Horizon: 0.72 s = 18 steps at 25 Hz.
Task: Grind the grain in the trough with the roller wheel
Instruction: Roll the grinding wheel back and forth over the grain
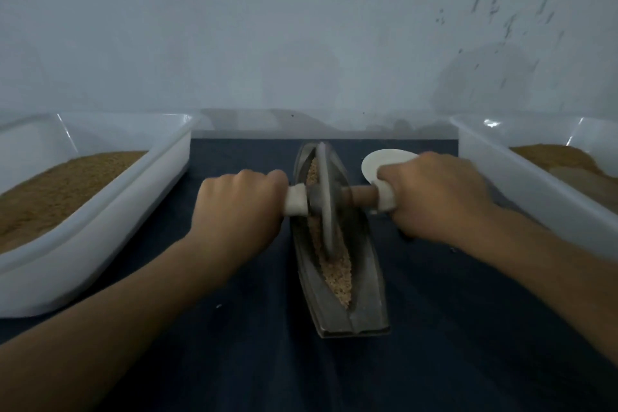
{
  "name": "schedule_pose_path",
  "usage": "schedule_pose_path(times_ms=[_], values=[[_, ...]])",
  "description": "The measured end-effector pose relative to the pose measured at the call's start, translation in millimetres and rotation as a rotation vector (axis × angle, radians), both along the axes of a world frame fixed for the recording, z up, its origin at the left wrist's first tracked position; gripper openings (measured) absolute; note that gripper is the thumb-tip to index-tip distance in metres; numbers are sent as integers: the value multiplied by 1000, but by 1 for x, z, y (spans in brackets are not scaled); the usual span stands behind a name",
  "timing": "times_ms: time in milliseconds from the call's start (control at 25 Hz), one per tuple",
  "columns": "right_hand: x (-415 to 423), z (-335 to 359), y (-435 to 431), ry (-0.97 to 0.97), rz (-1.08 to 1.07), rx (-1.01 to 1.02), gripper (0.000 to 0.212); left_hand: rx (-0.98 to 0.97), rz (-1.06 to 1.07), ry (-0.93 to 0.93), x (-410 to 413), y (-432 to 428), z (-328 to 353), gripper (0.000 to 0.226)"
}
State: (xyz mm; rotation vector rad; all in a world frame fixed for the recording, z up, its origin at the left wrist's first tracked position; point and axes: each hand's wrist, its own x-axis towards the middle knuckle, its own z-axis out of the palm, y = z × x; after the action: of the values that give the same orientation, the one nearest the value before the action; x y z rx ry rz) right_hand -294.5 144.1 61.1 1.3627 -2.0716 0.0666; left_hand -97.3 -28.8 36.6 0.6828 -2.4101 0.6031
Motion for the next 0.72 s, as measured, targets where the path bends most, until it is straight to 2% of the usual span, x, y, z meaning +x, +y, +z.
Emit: schedule_pose_path(times_ms=[120, 240, 360, 440, 560, 640, 720], values=[[3, -13, 32, -12, 68, -58, 25, -48, -143, 36, 21, 10, -2, 41], [0, -4, -1, 25, -91, -8, 27, 16, 28, -17, -3, -1, -1, 35], [-14, 10, -45, -182, -144, 89, 12, 100, 147, -27, -38, -19, 15, 16], [-18, 11, -46, -205, -146, 120, 8, 105, 150, -43, -40, -20, 18, 14], [-3, -3, 0, -12, 4, -30, 25, -20, -4, -20, 0, 2, 6, 32], [1, -14, 31, -14, 101, -63, 24, -68, -135, 11, 27, 15, 3, 39], [-3, -17, 36, -25, 92, -36, 22, -35, -121, -17, 28, 13, 4, 37]])
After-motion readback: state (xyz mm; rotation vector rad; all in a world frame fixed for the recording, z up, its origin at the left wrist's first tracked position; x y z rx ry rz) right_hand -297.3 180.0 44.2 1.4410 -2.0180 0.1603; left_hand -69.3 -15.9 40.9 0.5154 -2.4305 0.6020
